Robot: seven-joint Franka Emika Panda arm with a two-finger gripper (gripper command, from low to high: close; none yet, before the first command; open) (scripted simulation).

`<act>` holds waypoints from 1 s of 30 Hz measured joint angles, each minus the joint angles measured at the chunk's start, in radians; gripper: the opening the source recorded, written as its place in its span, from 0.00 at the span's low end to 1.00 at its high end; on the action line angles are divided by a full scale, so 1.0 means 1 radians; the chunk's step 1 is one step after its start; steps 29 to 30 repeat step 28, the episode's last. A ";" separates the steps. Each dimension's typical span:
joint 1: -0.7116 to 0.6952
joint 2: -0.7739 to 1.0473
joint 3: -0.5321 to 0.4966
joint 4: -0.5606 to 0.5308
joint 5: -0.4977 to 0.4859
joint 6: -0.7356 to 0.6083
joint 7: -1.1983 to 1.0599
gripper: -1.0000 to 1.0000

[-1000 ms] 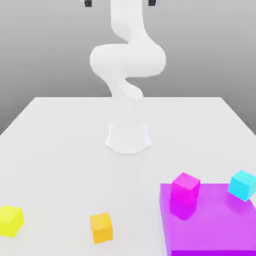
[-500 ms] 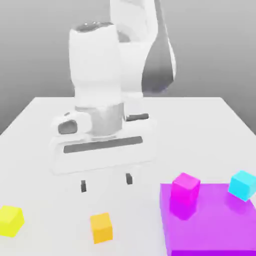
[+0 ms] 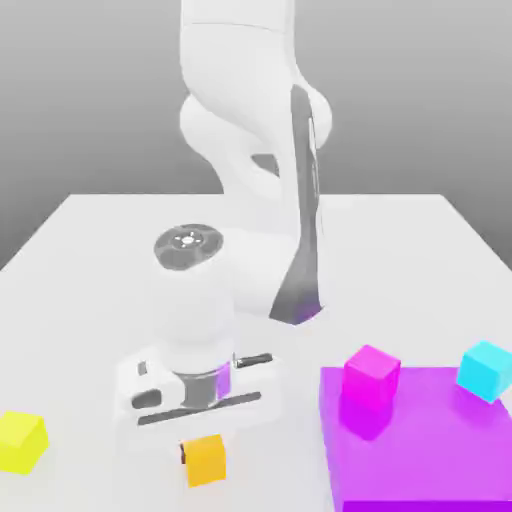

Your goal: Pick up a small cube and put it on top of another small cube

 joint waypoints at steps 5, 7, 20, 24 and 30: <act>0.045 -0.134 -0.061 -0.029 -0.071 -0.104 0.053 0.00; 0.065 -0.198 -0.066 -0.038 -0.099 -0.159 0.076 0.00; 0.524 -0.421 0.239 0.067 -0.164 -0.484 0.175 0.00; 0.595 -0.362 0.237 0.064 -0.206 -0.421 0.212 0.00; 0.585 -0.309 0.230 0.054 -0.220 -0.358 0.222 1.00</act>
